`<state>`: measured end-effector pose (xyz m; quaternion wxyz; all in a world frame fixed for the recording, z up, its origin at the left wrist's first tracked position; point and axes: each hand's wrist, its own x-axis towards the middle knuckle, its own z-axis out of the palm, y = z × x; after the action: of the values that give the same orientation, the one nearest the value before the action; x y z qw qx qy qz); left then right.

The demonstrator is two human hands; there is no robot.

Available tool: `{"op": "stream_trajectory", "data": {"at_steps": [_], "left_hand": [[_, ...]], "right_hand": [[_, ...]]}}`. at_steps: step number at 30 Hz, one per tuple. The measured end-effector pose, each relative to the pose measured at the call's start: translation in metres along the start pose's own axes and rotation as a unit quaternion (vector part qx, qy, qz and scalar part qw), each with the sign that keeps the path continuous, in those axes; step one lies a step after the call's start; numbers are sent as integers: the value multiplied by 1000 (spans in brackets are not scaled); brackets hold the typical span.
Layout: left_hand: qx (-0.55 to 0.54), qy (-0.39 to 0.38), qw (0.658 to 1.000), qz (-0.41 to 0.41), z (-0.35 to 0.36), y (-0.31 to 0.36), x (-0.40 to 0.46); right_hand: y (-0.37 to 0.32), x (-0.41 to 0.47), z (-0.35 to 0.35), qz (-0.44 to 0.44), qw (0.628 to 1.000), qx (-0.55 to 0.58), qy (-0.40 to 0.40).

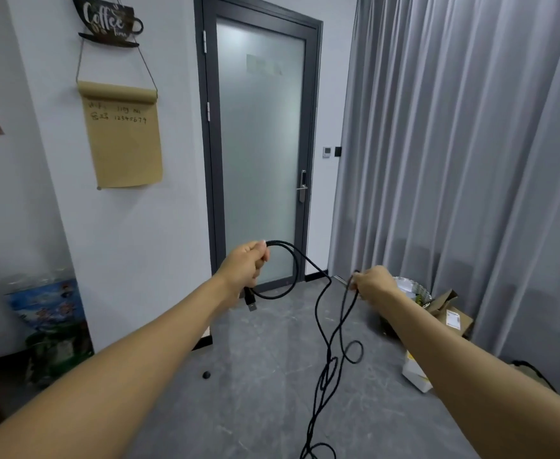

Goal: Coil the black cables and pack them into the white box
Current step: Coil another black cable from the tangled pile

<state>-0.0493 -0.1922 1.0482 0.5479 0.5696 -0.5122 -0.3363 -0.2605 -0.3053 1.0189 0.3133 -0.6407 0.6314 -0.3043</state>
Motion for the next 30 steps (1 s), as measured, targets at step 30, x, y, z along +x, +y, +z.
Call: {"op": "stream_trajectory", "data": {"at_steps": [30], "left_hand": [[-279, -59, 957, -58, -17, 5, -1]], "right_hand": [[-91, -50, 48, -71, 868, 464, -164]]}}
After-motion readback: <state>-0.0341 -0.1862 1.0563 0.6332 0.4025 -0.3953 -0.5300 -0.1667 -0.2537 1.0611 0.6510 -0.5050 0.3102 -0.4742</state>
